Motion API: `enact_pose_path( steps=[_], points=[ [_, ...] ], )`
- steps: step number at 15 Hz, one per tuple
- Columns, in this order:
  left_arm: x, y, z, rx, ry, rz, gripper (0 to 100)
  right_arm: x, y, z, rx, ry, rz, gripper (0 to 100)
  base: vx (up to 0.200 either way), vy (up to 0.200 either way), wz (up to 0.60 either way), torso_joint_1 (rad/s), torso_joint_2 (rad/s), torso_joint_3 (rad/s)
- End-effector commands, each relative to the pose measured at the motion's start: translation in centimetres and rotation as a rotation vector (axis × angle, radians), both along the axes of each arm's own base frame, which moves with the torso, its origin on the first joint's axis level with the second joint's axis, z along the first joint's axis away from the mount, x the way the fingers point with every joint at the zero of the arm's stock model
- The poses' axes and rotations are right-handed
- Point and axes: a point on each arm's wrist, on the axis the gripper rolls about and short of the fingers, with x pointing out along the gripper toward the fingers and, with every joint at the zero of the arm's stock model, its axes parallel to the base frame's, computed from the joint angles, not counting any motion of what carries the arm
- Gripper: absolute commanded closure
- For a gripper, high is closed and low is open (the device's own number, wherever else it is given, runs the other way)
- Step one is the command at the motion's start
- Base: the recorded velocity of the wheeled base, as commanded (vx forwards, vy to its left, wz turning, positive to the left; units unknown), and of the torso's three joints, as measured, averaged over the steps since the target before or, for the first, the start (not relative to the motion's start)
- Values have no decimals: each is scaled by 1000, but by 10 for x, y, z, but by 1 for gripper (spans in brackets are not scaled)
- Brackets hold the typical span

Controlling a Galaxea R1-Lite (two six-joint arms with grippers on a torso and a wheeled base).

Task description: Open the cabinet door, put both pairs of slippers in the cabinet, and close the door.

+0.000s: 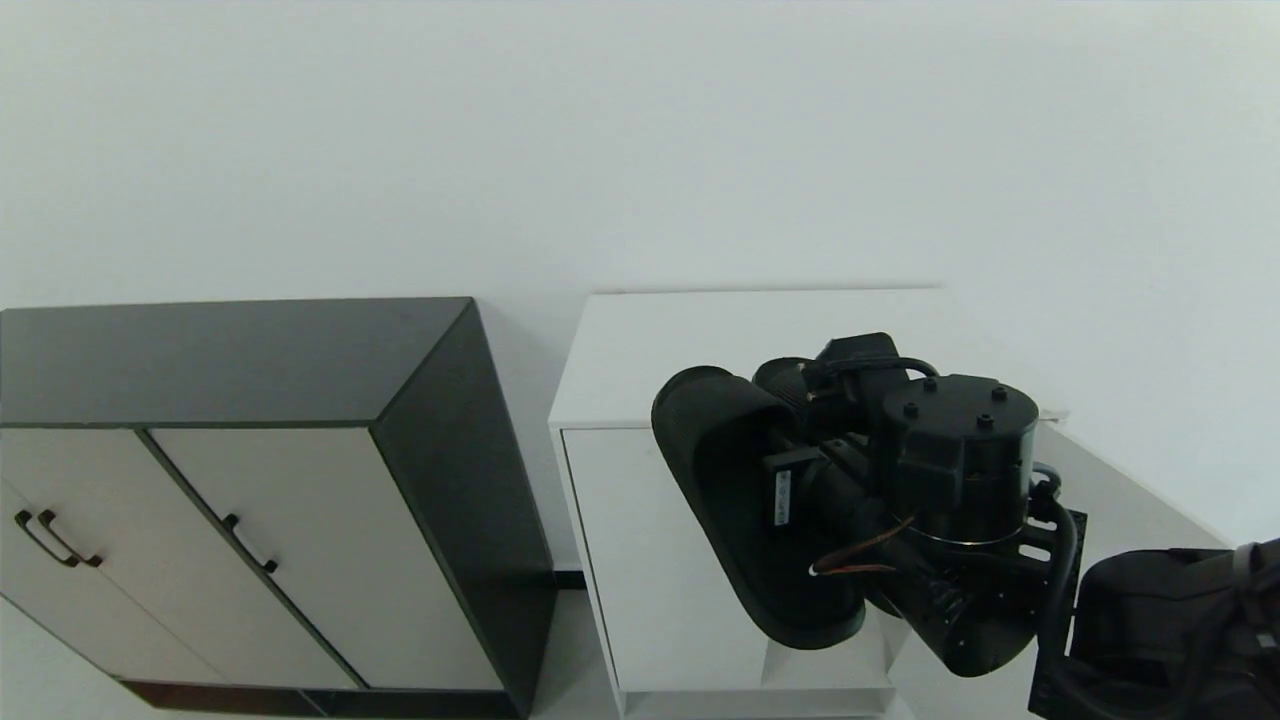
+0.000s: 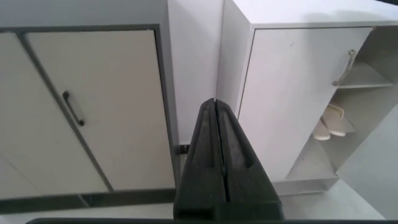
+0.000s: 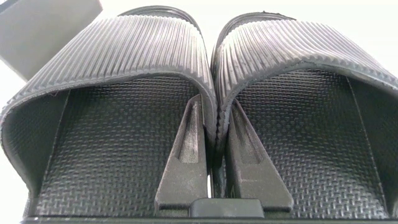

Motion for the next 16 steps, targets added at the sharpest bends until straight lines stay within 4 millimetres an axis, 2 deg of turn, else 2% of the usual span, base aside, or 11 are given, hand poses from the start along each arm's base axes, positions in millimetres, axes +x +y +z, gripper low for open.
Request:
enact_pose_path(
  steps=[1, 2, 14, 16],
  points=[
    [0, 0, 0, 0, 1, 0, 100, 1, 1, -3, -7, 6, -1, 100, -200, 0, 0, 2, 2, 7],
    [0, 0, 0, 0, 1, 0, 100, 1, 1, -3, -7, 6, -1, 100, -200, 0, 0, 2, -2, 2],
    [0, 0, 0, 0, 1, 0, 100, 2, 2, -7, -18, 14, -1, 100, 0, 0, 0, 0, 0, 0],
    [0, 0, 0, 0, 1, 0, 100, 3, 2, -9, -22, 17, -2, 100, 0, -200, 0, 2, -5, 0]
  ],
)
